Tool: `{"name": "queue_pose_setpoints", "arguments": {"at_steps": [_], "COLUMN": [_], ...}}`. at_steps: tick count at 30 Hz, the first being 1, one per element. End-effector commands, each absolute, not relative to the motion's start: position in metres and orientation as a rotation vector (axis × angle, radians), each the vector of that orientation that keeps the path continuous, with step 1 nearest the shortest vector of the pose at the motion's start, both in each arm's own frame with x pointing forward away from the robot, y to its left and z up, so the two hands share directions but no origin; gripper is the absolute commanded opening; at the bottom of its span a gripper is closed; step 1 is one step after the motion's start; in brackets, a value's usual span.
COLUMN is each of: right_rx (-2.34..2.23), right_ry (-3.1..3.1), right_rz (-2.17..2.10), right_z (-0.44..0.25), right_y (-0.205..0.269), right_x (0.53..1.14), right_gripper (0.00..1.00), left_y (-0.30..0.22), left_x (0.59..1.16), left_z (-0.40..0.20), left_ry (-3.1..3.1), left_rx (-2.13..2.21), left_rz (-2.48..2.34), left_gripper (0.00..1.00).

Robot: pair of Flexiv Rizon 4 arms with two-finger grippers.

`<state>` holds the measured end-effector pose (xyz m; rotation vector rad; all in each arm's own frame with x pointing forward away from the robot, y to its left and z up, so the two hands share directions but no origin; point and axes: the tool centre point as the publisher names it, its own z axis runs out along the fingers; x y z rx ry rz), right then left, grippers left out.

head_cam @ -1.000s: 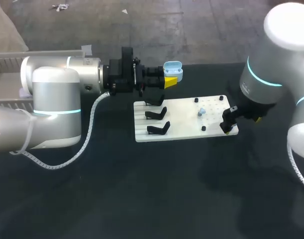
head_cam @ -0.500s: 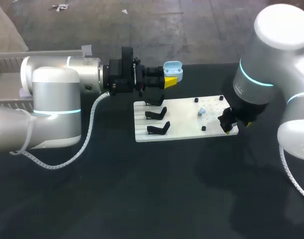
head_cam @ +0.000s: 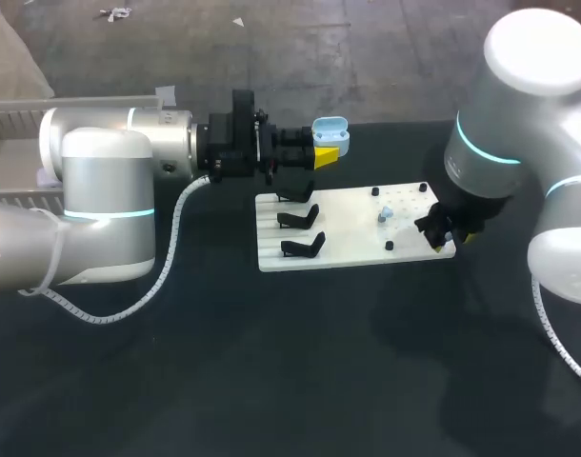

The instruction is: Pick up each earbud case from the left stands, insert the matching earbuds, close the lid, and place the case in the box.

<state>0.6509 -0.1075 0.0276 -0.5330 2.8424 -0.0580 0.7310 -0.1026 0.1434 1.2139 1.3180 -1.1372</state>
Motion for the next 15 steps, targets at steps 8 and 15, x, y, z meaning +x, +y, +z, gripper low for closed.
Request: {"name": "queue_pose_setpoints", "arguments": {"at_steps": [8,15], "right_rx": [-0.530,-0.534], "right_ry": [2.838,2.837], "right_rz": [-0.056,-0.058], "right_z": [0.0254,0.0247], "right_y": [-0.1063,-0.1052], "right_x": [0.6530,0.6555], "right_gripper": [0.36,0.35], "left_y": [-0.1033,-0.1033], "left_x": [0.7310,0.7310], "left_z": [0.1423,0.1423], "left_ry": [1.314,1.314], "left_rx": [1.210,1.210], "left_rz": [-1.134,-1.134], "left_gripper": [0.00,0.00]}}
